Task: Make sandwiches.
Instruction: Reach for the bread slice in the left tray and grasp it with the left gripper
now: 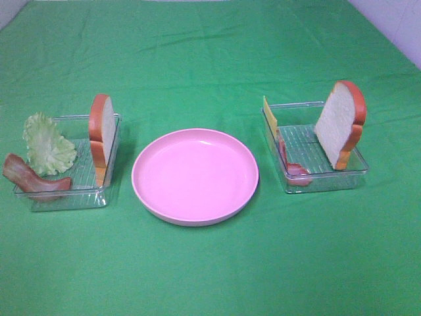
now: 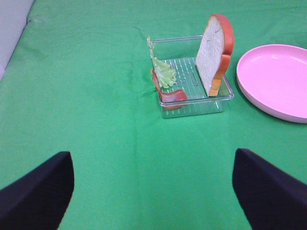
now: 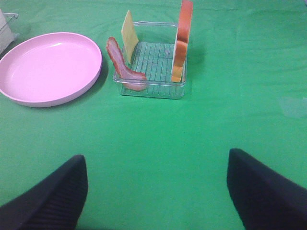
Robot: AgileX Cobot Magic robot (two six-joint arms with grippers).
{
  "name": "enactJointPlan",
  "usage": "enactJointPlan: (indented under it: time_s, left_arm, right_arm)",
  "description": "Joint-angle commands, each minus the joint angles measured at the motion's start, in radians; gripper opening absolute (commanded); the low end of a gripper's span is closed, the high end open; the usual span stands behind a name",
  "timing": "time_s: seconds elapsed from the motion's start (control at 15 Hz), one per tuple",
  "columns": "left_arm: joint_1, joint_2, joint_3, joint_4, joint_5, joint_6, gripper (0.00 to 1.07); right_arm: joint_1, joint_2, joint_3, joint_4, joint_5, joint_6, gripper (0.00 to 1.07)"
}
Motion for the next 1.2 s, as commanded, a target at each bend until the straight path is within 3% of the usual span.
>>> enactJointPlan:
  time_s: [0.07,1.2]
  left_arm:
    - [0.004,-0.02,0.002,-0.007,-0.01,0.002,0.85]
    - [0.004,-0.02,0.002,-0.007,-0.01,0.002,0.85]
  right_arm:
    - [0.001,-0.011,0.001,0.004,-0.011,-0.001,0.76]
    - [0.001,-0.011,0.001,0.004,-0.011,-0.001,0.76]
